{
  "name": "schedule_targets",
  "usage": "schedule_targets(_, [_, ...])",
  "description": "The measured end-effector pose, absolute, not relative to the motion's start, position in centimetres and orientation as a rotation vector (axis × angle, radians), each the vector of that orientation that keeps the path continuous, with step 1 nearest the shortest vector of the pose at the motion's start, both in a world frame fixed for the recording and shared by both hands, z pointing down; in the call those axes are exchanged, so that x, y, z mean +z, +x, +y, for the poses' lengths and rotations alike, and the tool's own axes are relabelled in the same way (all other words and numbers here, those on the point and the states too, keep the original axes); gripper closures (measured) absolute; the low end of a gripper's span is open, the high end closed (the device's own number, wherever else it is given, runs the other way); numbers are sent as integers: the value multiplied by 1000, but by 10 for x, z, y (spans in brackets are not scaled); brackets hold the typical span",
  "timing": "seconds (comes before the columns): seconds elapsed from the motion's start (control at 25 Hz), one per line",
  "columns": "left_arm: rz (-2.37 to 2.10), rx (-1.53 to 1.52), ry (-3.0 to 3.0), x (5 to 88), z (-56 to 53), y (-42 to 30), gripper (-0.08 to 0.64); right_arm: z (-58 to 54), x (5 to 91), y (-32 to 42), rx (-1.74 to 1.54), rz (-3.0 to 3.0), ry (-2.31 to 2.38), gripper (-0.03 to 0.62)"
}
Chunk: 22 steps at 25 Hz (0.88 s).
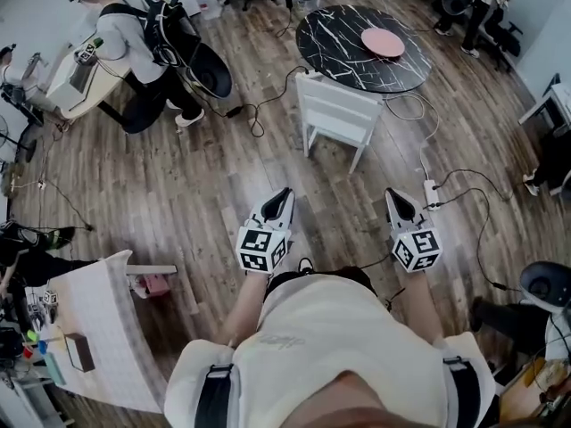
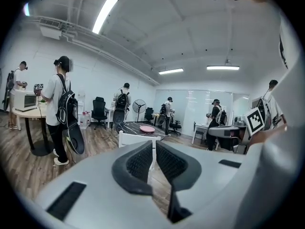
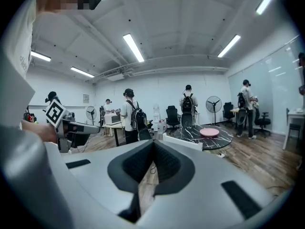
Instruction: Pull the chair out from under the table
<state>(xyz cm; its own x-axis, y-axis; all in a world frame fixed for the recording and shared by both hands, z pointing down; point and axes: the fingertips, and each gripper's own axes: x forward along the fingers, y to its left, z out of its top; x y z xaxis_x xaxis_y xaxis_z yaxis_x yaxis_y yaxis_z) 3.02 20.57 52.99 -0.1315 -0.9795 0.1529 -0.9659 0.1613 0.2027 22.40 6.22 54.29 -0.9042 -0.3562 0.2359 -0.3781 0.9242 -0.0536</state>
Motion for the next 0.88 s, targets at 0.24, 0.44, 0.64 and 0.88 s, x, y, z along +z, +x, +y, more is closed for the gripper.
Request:
schedule_targets(0.24, [-2209, -77, 1877, 526, 210, 1, 522, 64, 529, 200, 104, -2868, 552, 588])
schedule_targets(0.44, [-2193, -57, 1914, 526, 202, -3, 520, 70, 538, 188, 138, -2839, 502, 466])
schedule_targets(0.64, [-2137, -20, 1963, 533, 193, -1, 416, 74, 544, 187, 157, -2824, 526, 466])
schedule_targets(0.88, [-2084, -13, 1978, 542, 181, 0, 416, 68, 556, 180, 174, -2804, 503, 466])
